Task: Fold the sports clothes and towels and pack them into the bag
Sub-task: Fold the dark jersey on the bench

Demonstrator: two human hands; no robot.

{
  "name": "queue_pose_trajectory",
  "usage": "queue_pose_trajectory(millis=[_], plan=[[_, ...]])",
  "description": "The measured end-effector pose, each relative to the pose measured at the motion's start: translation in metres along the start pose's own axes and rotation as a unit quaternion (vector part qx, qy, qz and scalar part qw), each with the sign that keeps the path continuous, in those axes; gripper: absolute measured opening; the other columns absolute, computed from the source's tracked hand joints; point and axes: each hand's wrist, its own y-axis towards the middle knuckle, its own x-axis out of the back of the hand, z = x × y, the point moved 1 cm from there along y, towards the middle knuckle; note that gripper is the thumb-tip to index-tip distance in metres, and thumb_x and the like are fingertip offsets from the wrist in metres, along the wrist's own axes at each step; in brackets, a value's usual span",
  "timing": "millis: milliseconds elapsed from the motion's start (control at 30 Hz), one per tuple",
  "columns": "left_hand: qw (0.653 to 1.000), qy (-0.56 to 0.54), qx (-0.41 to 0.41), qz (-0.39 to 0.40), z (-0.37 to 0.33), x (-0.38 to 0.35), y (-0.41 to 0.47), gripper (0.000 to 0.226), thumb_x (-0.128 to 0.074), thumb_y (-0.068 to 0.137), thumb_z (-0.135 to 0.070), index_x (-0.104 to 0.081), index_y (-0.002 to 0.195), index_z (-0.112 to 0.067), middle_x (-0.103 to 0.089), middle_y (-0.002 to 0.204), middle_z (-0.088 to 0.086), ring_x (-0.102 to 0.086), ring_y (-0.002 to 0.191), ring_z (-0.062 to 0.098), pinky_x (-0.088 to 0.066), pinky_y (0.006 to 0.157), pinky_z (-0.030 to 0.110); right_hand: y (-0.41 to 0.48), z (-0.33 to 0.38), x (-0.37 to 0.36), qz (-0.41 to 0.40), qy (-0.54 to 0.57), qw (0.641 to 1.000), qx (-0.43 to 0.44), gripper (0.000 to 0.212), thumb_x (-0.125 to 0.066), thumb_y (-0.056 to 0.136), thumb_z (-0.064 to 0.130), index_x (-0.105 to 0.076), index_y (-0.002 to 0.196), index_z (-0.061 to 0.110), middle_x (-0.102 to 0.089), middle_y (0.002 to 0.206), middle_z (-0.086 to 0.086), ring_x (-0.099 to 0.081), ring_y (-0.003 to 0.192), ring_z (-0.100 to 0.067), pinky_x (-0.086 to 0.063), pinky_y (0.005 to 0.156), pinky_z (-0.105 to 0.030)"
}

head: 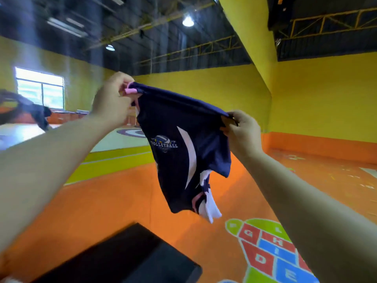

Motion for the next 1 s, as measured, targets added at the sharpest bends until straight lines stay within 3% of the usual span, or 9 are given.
queue_pose_trajectory(millis=[100,167,267,367,433,567,767,867,1000], plan=[[0.998,0.033,0.028,0.038,0.036,0.034,-0.049,0.039,-0.062,0.082,0.006,-0.052,0.075,-0.031,-0.057,0.073,-0.007,-0.057,0.063,0.004,-0.048,0.06,0.014,-0.052,-0.018,-0.026,0.07,0.022,0.997,-0.037,0.017,-0.057,0.089,0.012,-0.069,0.084,0.022,-0.062,0.068,0.009,-0.055,0.069,-0.012,-0.041,0.064,-0.029],[0.989,0.121,0.041,0.079,0.063,0.057,-0.093,0.042,-0.062,0.081,0.007,-0.053,0.076,-0.034,-0.063,0.069,-0.013,-0.054,0.065,-0.005,-0.04,0.065,0.011,-0.094,-0.034,-0.042,0.147,0.016,0.986,-0.074,0.02,-0.057,0.09,0.015,-0.068,0.078,0.027,-0.061,0.06,0.012,-0.052,0.059,-0.004,-0.04,0.059,-0.026],[0.973,0.158,0.093,0.143,0.099,0.088,-0.167,0.048,-0.062,0.078,0.011,-0.058,0.074,-0.037,-0.063,0.073,-0.03,-0.054,0.067,-0.015,-0.039,0.069,0.008,-0.159,-0.058,-0.068,0.266,0.001,0.954,-0.139,0.027,-0.058,0.09,0.014,-0.065,0.073,0.034,-0.058,0.054,0.017,-0.05,0.053,0.001,-0.042,0.061,-0.026],[0.948,0.206,0.157,0.183,0.134,0.116,-0.236,0.044,-0.064,0.076,0.0,-0.061,0.076,-0.044,-0.064,0.083,-0.025,-0.056,0.076,-0.007,-0.038,0.07,0.013,-0.221,-0.081,-0.096,0.364,-0.028,0.915,-0.174,0.022,-0.06,0.089,0.016,-0.068,0.076,0.032,-0.064,0.066,0.014,-0.057,0.067,-0.008,-0.047,0.071,-0.032],[0.93,0.221,0.213,0.202,0.15,0.132,-0.276,0.038,-0.066,0.078,-0.004,-0.061,0.077,-0.041,-0.066,0.083,-0.017,-0.058,0.074,0.003,-0.038,0.068,0.017,-0.257,-0.091,-0.11,0.418,-0.054,0.889,-0.18,0.012,-0.061,0.09,0.019,-0.071,0.086,0.024,-0.065,0.076,0.007,-0.056,0.074,-0.009,-0.042,0.069,-0.023],[0.905,0.238,0.286,0.206,0.163,0.153,-0.332,0.03,-0.067,0.082,-0.001,-0.063,0.072,-0.028,-0.069,0.076,-0.013,-0.06,0.07,-0.002,-0.041,0.063,0.009,-0.303,-0.097,-0.121,0.456,-0.036,0.869,-0.186,0.009,-0.062,0.09,0.02,-0.066,0.082,0.019,-0.057,0.068,0.013,-0.05,0.067,-0.003,-0.036,0.063,-0.017],[0.89,0.225,0.329,0.221,0.165,0.179,-0.37,0.033,-0.072,0.079,-0.003,-0.059,0.082,-0.033,-0.067,0.083,-0.015,-0.061,0.071,-0.003,-0.041,0.065,0.008,-0.327,-0.098,-0.131,0.553,-0.064,0.808,-0.194,0.012,-0.063,0.089,0.024,-0.062,0.077,0.023,-0.058,0.07,0.009,-0.054,0.069,-0.011,-0.046,0.068,-0.026],[0.884,0.23,0.333,0.234,0.168,0.187,-0.377,0.028,-0.073,0.079,-0.006,-0.056,0.08,-0.028,-0.065,0.083,-0.008,-0.06,0.07,0.0,-0.043,0.066,0.012,-0.316,-0.092,-0.145,0.597,-0.129,0.778,-0.145,0.009,-0.061,0.091,0.024,-0.063,0.085,0.018,-0.059,0.078,0.002,-0.055,0.078,-0.019,-0.043,0.071,-0.032],[0.875,0.241,0.334,0.253,0.169,0.197,-0.382,0.017,-0.07,0.082,-0.007,-0.057,0.081,-0.017,-0.063,0.081,0.001,-0.061,0.075,0.015,-0.046,0.069,0.019,-0.31,-0.056,-0.181,0.581,-0.174,0.795,0.016,0.016,-0.05,0.089,0.013,-0.062,0.098,0.006,-0.053,0.097,-0.008,-0.05,0.092,-0.027,-0.038,0.071,-0.033]])
